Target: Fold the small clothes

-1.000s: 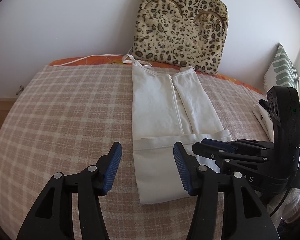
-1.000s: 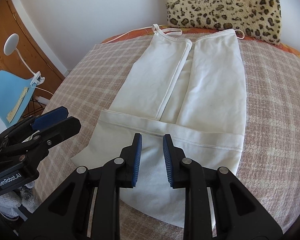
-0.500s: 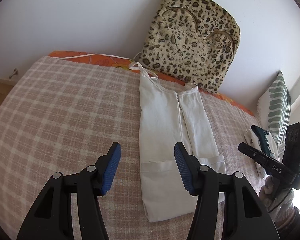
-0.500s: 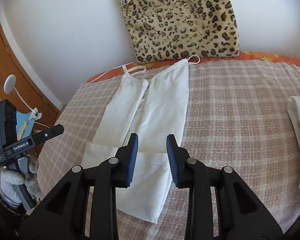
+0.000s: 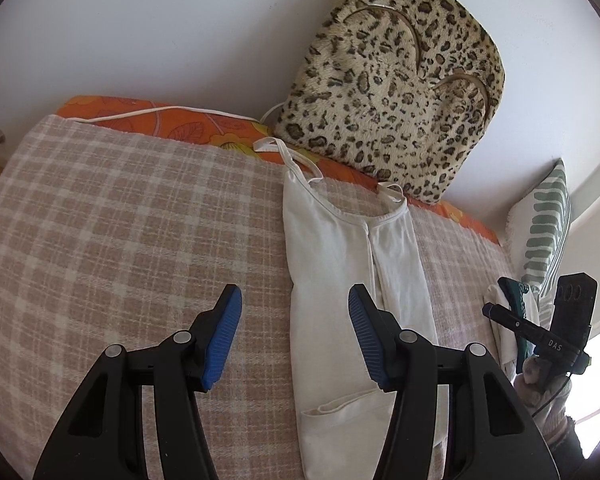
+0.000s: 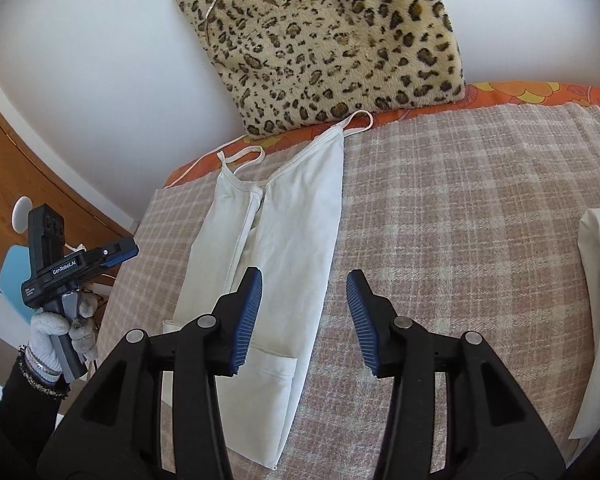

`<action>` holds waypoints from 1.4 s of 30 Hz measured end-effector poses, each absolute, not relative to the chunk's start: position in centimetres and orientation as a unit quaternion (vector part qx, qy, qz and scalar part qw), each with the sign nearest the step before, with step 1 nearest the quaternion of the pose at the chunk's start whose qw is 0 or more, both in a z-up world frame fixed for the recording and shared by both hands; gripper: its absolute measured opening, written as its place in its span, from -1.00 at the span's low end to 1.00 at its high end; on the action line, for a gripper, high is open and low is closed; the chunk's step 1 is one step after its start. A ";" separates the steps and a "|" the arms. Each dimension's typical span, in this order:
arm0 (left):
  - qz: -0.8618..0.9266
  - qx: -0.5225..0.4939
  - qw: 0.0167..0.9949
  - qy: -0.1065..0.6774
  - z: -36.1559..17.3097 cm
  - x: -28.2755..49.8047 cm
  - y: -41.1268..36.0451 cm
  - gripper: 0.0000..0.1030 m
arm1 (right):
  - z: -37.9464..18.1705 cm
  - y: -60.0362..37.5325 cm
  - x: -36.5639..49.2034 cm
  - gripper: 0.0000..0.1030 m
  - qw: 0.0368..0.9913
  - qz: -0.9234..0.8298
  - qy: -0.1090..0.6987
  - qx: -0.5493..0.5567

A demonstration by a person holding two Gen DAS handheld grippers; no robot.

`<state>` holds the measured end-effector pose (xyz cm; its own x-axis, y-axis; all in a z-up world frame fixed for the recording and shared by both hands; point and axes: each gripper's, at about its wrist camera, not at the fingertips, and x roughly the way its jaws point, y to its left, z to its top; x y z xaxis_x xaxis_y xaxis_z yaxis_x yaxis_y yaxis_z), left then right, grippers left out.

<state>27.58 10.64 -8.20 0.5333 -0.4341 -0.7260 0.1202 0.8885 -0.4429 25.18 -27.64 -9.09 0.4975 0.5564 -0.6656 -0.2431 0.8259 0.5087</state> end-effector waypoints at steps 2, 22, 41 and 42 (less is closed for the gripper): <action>-0.167 -0.169 0.857 0.458 -8.6 28.8 10.3 0.06 | -9.3 -27.9 26.5 -0.08 0.843 0.238 0.447 0.182; -0.181 -0.178 0.837 0.486 -13.9 38.6 8.3 0.06 | -13.8 -25.6 38.6 -0.08 0.808 0.257 0.486 0.213; -0.201 -0.153 0.841 0.478 -15.2 42.3 6.3 -0.51 | -15.9 -24.4 43.5 -0.18 0.786 0.280 0.492 0.247; -0.200 -0.151 0.842 0.477 -15.2 42.4 6.2 -0.57 | -15.8 -24.2 43.6 -0.23 0.787 0.281 0.493 0.244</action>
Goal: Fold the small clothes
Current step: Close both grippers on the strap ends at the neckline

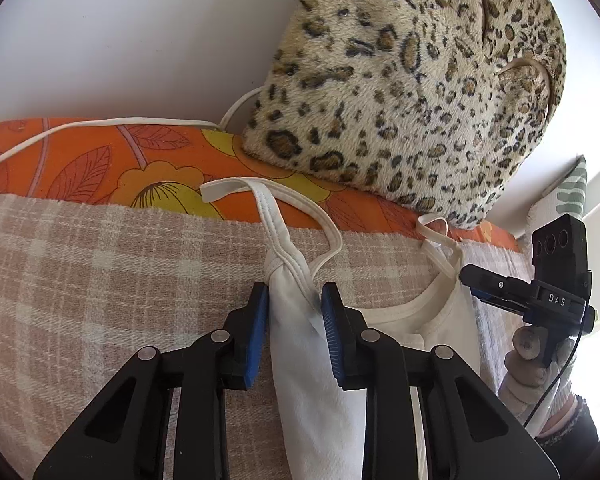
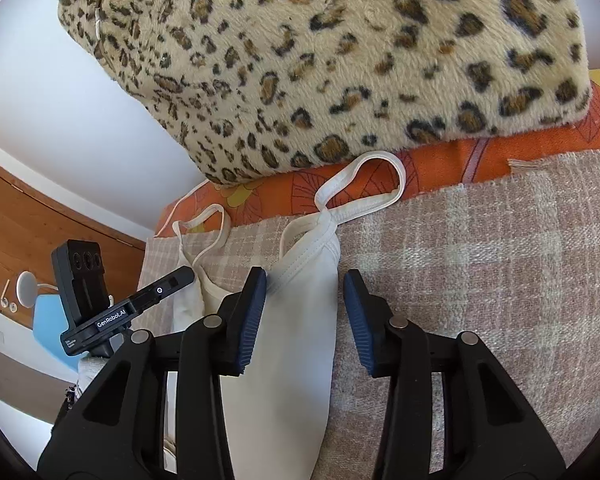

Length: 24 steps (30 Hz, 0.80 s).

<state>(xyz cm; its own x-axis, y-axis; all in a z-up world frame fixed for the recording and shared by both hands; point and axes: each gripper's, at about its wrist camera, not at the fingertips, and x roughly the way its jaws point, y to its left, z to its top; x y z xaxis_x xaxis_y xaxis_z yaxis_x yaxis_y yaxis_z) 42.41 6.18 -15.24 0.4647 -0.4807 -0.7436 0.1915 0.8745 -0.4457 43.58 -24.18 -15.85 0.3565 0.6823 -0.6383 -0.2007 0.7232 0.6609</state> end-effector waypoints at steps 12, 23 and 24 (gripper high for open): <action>-0.195 -0.160 0.852 0.459 -14.4 42.8 6.0 -0.88 | -14.8 -22.9 43.5 -0.85 0.804 0.268 0.487 0.210; -0.213 -0.184 0.856 0.433 -11.8 41.5 6.3 -0.89 | -11.1 -22.8 42.4 -0.88 0.816 0.285 0.460 0.205; -0.215 -0.183 0.857 0.431 -11.4 41.3 6.2 -0.89 | -10.8 -22.8 42.2 -0.88 0.816 0.287 0.458 0.204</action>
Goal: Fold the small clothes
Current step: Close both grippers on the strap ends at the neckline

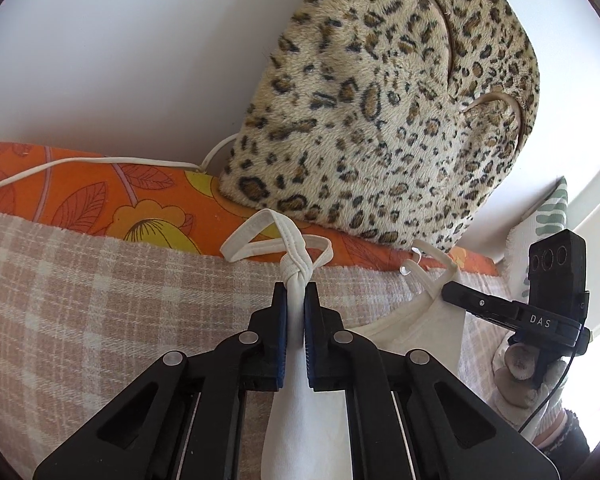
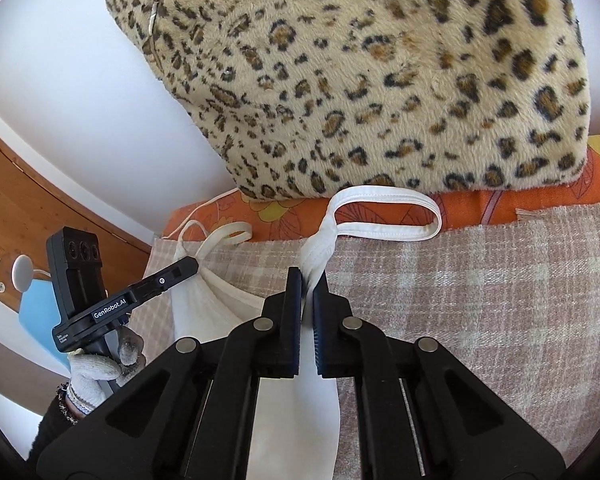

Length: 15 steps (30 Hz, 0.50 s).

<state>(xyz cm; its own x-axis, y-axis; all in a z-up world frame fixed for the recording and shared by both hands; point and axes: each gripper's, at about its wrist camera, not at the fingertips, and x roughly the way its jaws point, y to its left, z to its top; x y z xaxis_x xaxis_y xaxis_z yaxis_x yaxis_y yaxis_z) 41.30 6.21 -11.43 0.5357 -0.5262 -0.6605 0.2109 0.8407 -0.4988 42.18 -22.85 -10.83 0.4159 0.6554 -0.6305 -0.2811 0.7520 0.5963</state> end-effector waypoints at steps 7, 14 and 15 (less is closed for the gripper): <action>-0.228 -0.183 0.865 0.408 -9.2 39.3 6.1 -0.89 | -9.1 -23.2 40.5 -0.89 0.817 0.299 0.449 0.204; -0.239 -0.187 0.866 0.397 -7.4 36.8 6.3 -0.89 | -6.4 -23.8 37.7 -0.89 0.823 0.312 0.435 0.192; -0.241 -0.186 0.867 0.394 -7.1 36.4 6.2 -0.89 | -6.1 -23.9 37.3 -0.89 0.823 0.313 0.434 0.192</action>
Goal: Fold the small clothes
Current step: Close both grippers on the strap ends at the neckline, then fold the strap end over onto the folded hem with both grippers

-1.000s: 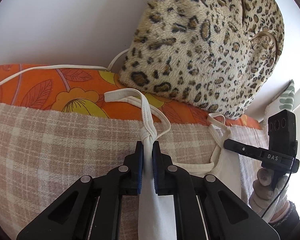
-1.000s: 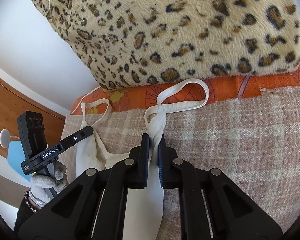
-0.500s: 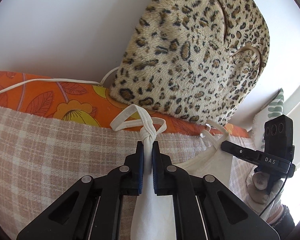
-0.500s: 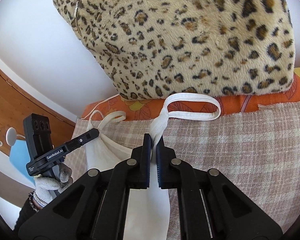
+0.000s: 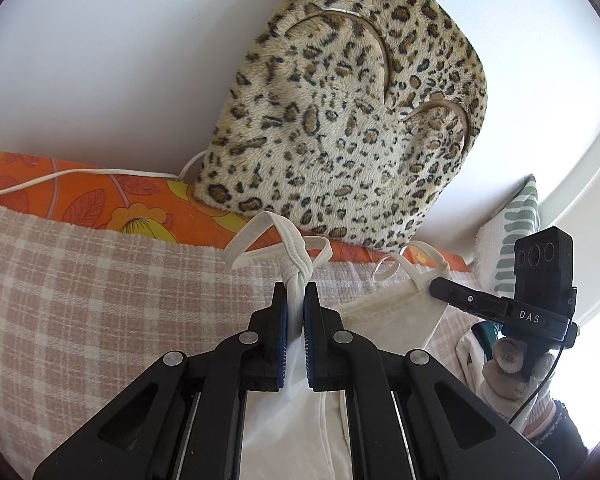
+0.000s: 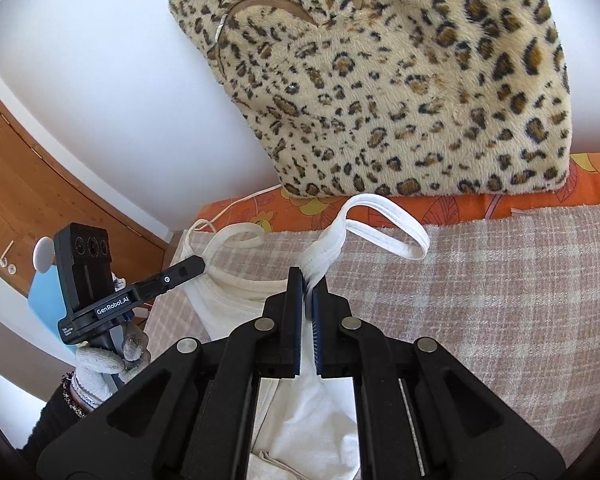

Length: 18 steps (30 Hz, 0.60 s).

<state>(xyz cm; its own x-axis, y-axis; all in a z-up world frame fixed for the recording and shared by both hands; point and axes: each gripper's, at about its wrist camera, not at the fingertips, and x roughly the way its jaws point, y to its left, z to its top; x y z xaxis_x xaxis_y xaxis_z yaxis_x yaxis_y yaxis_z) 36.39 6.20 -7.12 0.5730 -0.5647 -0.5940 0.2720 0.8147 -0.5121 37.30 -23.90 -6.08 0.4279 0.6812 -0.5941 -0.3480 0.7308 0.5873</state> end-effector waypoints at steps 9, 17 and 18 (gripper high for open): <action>-0.250 -0.176 0.871 0.384 -5.1 32.0 6.4 -0.89 | -3.0 -23.6 32.7 -0.89 0.830 0.321 0.422 0.175; -0.252 -0.173 0.871 0.385 -4.5 27.9 6.7 -0.89 | -1.5 -22.9 27.9 -0.90 0.830 0.328 0.423 0.155; -0.252 -0.172 0.871 0.385 -4.4 27.4 6.7 -0.89 | -1.4 -22.9 27.4 -0.90 0.830 0.328 0.423 0.153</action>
